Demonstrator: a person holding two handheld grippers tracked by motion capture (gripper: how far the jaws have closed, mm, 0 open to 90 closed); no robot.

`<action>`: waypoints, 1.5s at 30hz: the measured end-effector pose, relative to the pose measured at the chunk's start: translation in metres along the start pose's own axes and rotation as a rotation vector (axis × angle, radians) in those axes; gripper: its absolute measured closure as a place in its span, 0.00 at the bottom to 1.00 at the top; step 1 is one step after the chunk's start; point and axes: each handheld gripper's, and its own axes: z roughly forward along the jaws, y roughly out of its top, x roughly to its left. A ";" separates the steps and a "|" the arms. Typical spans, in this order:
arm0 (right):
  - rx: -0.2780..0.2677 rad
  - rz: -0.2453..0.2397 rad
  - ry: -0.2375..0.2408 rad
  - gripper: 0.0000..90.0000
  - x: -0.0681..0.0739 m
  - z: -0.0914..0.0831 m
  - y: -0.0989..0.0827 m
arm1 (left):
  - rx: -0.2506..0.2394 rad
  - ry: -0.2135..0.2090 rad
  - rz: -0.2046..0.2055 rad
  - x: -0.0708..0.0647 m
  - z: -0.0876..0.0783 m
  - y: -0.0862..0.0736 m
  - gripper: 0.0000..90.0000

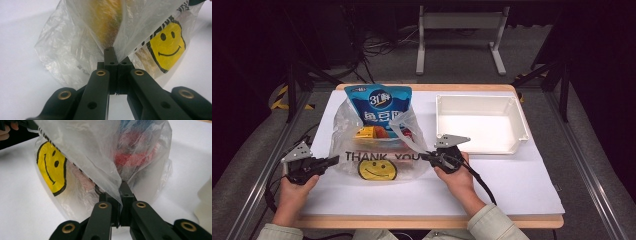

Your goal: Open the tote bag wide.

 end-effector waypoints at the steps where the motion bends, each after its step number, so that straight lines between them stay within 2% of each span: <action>1: 0.005 -0.002 0.001 0.99 0.001 0.000 -0.002 | 0.006 -0.011 -0.010 0.001 0.001 -0.002 0.99; 5: 0.020 -0.008 0.017 0.99 0.004 -0.001 -0.006 | 0.009 -0.033 -0.025 0.003 -0.001 -0.009 0.99; 11: 0.035 -0.025 0.031 0.99 0.008 -0.001 -0.009 | 0.017 -0.054 -0.014 0.000 -0.003 -0.015 1.00; 18: 0.071 -0.012 0.048 0.99 0.007 0.000 -0.018 | 0.057 -0.081 -0.027 0.002 0.000 -0.020 1.00; 19: 0.079 -0.010 0.049 0.99 0.008 0.001 -0.019 | 0.074 -0.088 -0.028 0.002 0.002 -0.021 1.00; 25: 0.106 -0.009 0.054 0.99 0.008 0.003 -0.024 | 0.120 -0.089 -0.036 0.002 0.007 -0.022 0.99; 30: 0.138 0.007 0.055 0.99 0.006 0.006 -0.028 | 0.166 -0.085 -0.068 0.003 0.015 -0.025 0.99; 35: 0.180 0.025 0.055 0.99 0.005 0.012 -0.034 | 0.207 -0.074 -0.059 0.001 0.021 -0.025 0.99; 39: 0.181 0.030 0.055 0.99 0.005 0.012 -0.035 | 0.195 -0.068 -0.053 0.001 0.019 -0.025 0.96; 40: 0.181 0.029 0.053 0.99 0.005 0.012 -0.035 | 0.186 -0.068 -0.048 0.000 0.017 -0.024 0.93; 41: 0.180 0.028 0.052 0.99 0.005 0.012 -0.035 | 0.171 -0.071 -0.046 -0.001 0.015 -0.023 0.85; 43: 0.179 0.029 0.054 0.99 0.005 0.012 -0.035 | 0.140 -0.070 -0.032 -0.002 0.008 -0.020 0.79; 44: 0.179 0.029 0.054 0.99 0.005 0.012 -0.035 | 0.125 -0.053 -0.024 -0.003 0.004 -0.018 0.79; 45: 0.179 0.029 0.054 0.99 0.005 0.013 -0.035 | 0.115 -0.041 -0.012 -0.004 0.000 -0.015 0.73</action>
